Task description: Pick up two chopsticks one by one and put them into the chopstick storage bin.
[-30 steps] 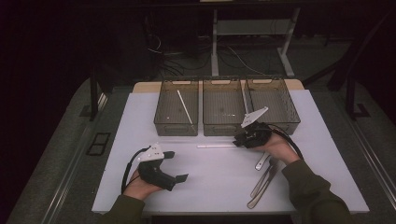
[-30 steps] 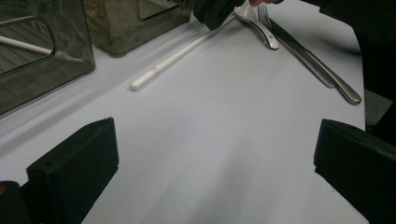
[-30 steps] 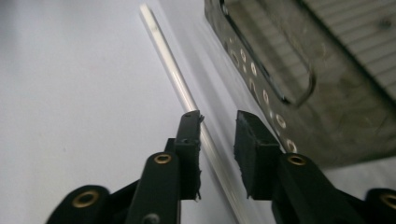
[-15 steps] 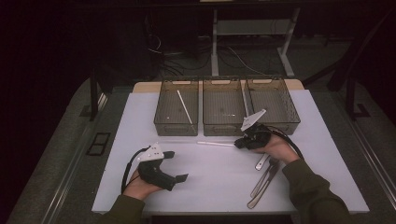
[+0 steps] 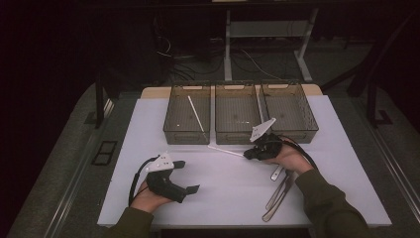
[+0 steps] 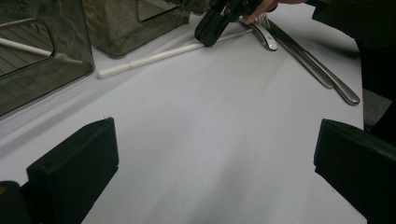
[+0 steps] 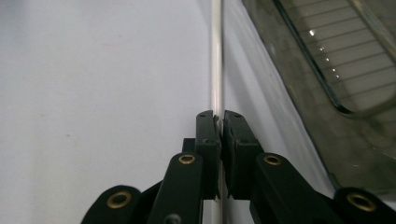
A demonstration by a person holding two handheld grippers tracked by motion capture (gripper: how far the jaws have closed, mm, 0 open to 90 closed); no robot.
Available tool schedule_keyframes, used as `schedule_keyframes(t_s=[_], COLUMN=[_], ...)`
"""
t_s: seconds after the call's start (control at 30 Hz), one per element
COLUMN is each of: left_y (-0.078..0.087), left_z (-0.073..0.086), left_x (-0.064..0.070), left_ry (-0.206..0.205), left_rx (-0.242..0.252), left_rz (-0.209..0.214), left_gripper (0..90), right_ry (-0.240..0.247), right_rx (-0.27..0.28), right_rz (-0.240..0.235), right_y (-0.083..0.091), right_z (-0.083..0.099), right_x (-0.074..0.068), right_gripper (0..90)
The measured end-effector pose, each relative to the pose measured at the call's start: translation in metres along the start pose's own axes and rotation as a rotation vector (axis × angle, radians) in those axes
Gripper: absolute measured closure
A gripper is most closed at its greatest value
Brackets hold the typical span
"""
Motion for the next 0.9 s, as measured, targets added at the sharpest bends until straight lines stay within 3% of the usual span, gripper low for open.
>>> schedule_keyframes(t_s=[0.23,0.43,0.7,0.8,0.9], left_y=[0.0,0.0,0.0,0.0,0.0], left_z=[0.0,0.0,0.0,0.0,0.0], left_x=[0.0,0.001,0.002,0.002,0.002], left_ry=[-0.003,-0.002,-0.007,-0.007,-0.008], left_rx=[0.0,-0.002,-0.005,-0.005,-0.006], left_rz=[-0.001,0.0,0.001,0.002,0.003], left_gripper=[0.0,0.0,0.0,0.0,0.0], right_ry=[0.039,0.04,0.048,0.042,0.037], right_rx=[0.0,-0.023,-0.025,-0.006,-0.001], right_rz=[-0.013,-0.025,-0.017,-0.011,-0.013], right_y=[-0.003,-0.008,-0.01,-0.011,-0.015], right_z=[-0.01,-0.015,-0.017,-0.022,-0.026], right_x=[-0.013,-0.026,-0.031,-0.03,-0.031], right_gripper=[85.0,84.9,83.3,76.9,76.2])
Point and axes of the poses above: each handheld gripper's, and its own axes: y roughly backward along the jaws, z roughly out of its underside, x roughly to its right, the point moved 8 cm from there along -y, roughly forward along the jaws, and after that the axes turned 6 degrees about -x, right-handed, at the moved point
